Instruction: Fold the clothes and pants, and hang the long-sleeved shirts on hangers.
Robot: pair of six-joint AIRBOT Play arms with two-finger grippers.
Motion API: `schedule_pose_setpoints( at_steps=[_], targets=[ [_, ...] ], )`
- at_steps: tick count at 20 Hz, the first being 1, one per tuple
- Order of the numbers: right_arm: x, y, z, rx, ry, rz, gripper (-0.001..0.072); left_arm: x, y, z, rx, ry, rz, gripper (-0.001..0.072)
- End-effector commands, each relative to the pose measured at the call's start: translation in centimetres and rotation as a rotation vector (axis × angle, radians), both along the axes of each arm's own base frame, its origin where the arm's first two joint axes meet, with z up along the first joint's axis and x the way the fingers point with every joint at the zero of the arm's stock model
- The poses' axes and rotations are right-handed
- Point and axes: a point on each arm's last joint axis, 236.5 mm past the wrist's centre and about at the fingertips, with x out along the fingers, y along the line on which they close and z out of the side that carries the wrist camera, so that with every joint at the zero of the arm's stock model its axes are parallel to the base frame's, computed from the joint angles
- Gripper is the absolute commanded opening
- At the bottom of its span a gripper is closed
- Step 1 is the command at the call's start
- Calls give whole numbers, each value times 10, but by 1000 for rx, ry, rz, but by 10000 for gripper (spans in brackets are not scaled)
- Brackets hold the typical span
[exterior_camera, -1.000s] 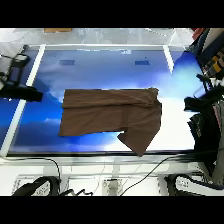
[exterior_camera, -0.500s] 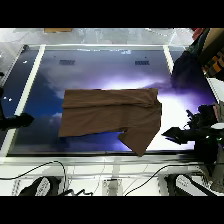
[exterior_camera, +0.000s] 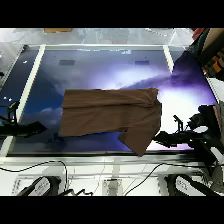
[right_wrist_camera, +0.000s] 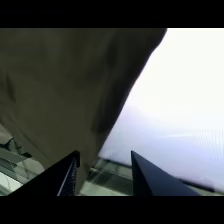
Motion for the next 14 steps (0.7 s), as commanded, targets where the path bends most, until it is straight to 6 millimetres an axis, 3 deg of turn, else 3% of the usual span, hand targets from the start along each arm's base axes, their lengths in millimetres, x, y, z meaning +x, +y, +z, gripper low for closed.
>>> schedule_pose_setpoints(
  at_steps=[1,4,5,7,10,14],
  targets=[
    [9,3,-14,-52,0,-22,335,-4,-4,-6,-23,29,-7,515],
    [8,5,-18,-37,19,-32,301,-4,-4,-6,-23,29,-6,515],
    [8,6,-18,-30,22,-37,228,-4,-4,-6,-23,29,-6,515],
    [9,5,-19,-34,17,-34,14,-4,-4,-6,-24,30,-5,513],
    [8,10,-14,-23,-29,37,12,-5,-4,-6,-32,39,18,507],
    [21,15,15,-4,-130,43,11,-14,-8,-12,-50,85,-2,504]
  ],
)
